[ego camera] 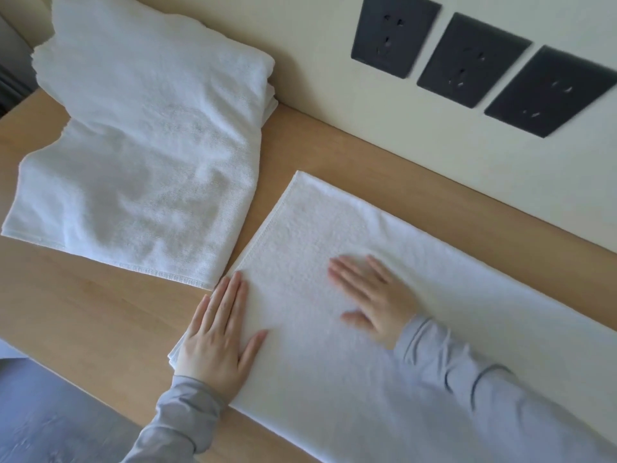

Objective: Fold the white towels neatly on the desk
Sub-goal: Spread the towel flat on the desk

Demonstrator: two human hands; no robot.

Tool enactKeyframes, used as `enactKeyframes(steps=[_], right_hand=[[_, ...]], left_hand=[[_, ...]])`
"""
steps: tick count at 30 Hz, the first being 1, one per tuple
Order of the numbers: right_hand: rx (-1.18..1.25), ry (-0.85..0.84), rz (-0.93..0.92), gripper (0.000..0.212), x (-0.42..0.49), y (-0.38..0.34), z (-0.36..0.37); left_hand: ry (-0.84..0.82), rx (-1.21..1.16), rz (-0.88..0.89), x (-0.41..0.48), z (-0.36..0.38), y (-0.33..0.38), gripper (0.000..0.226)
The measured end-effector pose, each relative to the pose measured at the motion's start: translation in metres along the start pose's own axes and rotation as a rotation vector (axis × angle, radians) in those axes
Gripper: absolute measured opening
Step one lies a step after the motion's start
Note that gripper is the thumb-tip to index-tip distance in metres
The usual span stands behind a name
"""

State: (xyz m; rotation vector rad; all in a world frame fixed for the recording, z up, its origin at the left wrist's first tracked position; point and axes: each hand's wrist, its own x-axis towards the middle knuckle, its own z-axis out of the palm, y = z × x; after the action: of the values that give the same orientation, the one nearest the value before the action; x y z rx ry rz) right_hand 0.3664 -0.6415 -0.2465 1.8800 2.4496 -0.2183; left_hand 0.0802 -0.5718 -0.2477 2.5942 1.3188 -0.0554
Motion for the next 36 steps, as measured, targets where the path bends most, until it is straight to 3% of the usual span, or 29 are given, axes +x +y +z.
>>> enactKeyframes(steps=[5, 10, 15, 22, 27, 36], right_hand=[[0.027, -0.014, 0.336, 0.076, -0.006, 0.086, -0.011], [-0.041, -0.01, 0.471, 0.064, -0.004, 0.069, -0.012], [0.097, 0.198, 0.348, 0.056, -0.03, -0.023, -0.015], [0.078, 0.121, 0.098, 0.057, -0.087, -0.094, 0.022], [0.056, 0.079, 0.031, 0.059, -0.101, -0.049, 0.024], [-0.019, 0.049, 0.423, 0.06, -0.134, 0.103, 0.008]], left_hand=[[-0.011, 0.027, -0.01, -0.001, -0.002, 0.001, 0.076], [0.014, 0.054, -0.05, -0.001, -0.005, 0.012, 0.079], [0.093, -0.032, 0.012, -0.002, -0.006, 0.073, 0.067], [0.069, -0.061, 0.0, -0.002, 0.014, 0.11, 0.07], [0.079, -0.041, -0.019, -0.002, 0.022, 0.107, 0.069], [0.082, -0.012, -0.042, 0.0, 0.025, 0.108, 0.071]])
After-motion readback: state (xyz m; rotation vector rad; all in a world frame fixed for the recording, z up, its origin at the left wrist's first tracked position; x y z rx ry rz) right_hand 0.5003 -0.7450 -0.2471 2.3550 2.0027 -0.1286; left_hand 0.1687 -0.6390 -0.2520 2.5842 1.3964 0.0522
